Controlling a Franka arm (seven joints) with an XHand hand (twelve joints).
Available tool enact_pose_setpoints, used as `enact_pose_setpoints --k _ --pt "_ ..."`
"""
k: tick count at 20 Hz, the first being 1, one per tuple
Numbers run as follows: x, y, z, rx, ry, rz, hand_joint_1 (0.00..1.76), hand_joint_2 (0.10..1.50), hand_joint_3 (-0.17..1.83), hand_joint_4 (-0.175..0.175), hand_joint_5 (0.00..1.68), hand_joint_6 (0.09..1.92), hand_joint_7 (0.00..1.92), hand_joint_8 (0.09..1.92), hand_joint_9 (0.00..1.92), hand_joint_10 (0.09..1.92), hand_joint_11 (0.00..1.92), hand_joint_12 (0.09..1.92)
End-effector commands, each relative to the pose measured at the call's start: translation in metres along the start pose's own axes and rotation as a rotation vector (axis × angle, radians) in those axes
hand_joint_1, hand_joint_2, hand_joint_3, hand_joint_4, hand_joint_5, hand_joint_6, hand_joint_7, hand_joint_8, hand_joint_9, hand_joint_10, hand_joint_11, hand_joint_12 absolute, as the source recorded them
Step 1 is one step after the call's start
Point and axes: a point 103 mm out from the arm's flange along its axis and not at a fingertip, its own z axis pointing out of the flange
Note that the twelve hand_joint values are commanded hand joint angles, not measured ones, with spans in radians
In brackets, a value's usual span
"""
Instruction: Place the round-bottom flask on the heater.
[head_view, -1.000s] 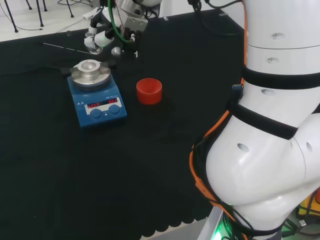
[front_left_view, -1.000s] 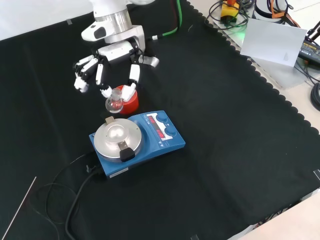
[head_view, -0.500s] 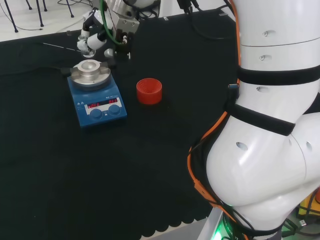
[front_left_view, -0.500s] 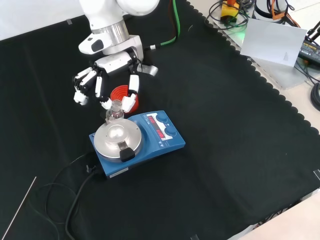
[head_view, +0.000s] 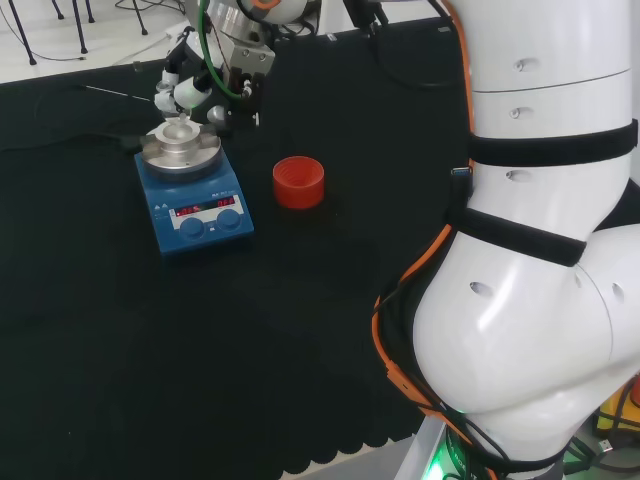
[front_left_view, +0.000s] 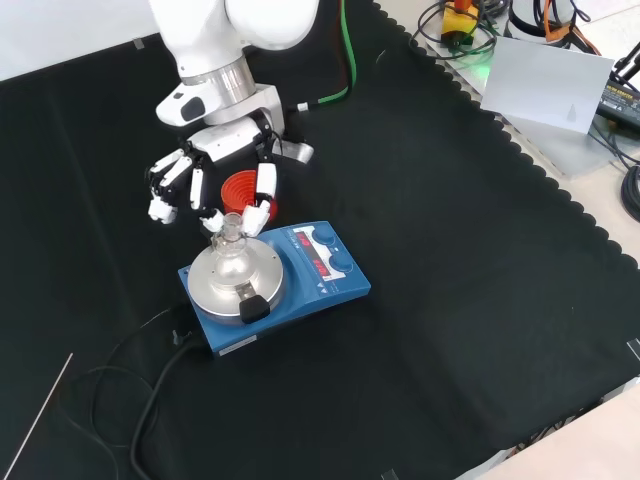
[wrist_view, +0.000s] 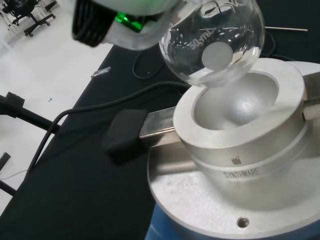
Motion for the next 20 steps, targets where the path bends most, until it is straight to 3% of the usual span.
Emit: enact_pose_setpoints --k 1,20 --pt "-0.009 0.007 0.006 0.006 0.005 0.017 1.09 0.66 0.79 0.172 1.12 0.99 0.25 0.51 0.45 0.56 0.06 1.34" --pt "-0.020 0.011 0.024 0.039 0.004 0.043 1.09 0.66 0.79 0.174 1.12 0.99 0.26 0.51 0.45 0.56 0.06 1.33"
